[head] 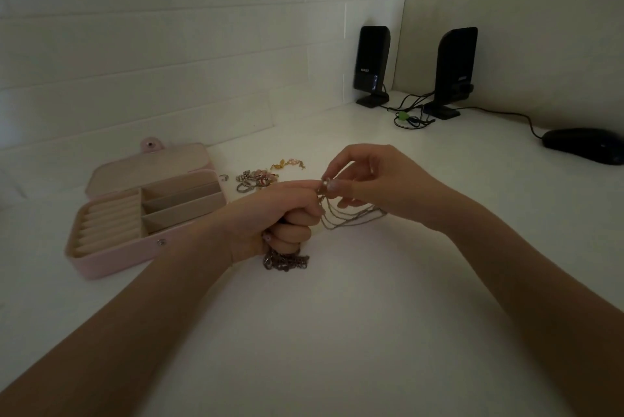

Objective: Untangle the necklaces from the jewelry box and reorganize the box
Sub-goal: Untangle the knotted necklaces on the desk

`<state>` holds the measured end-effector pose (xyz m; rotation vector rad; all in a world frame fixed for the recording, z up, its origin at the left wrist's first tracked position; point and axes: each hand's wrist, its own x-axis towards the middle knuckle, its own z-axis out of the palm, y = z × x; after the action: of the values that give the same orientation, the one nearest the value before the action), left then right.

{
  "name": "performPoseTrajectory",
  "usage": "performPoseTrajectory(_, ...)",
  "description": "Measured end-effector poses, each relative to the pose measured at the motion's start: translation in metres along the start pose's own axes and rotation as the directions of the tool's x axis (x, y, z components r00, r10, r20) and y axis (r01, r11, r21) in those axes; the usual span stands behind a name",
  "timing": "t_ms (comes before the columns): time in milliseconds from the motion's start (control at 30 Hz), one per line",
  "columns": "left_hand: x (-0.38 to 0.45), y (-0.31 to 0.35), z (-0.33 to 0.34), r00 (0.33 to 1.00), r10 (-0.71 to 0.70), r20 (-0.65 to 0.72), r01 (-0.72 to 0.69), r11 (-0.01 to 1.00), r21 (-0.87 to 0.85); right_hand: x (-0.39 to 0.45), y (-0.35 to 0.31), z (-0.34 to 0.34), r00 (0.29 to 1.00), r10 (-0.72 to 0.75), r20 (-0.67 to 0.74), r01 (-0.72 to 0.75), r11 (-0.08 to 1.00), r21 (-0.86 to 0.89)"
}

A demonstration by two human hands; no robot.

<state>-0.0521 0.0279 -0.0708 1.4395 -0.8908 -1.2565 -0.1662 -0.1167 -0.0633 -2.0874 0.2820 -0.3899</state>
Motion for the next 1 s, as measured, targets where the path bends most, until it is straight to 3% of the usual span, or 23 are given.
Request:
performPoseTrajectory(233, 0.002, 0.000, -0.005, 1.000, 0.006, -0.007, -0.006, 0.999, -0.040, 0.002, 0.000, -0.004, 0.990, 0.011, -0.141, 0.008, 0.992, 0.130)
performPoseTrajectory(833, 0.004, 0.000, 0.003, 0.992, 0.052, -0.113, -0.041, 0.995, 0.093, 0.001, 0.001, 0.011, 0.970, 0.241, -0.024, -0.199, 0.852, 0.484)
performPoseTrajectory(1000, 0.008, 0.000, 0.002, 0.963, 0.073, -0.260, -0.047, 0.994, 0.103, 0.001, 0.001, 0.005, 0.969, 0.241, -0.047, -0.195, 0.871, 0.452)
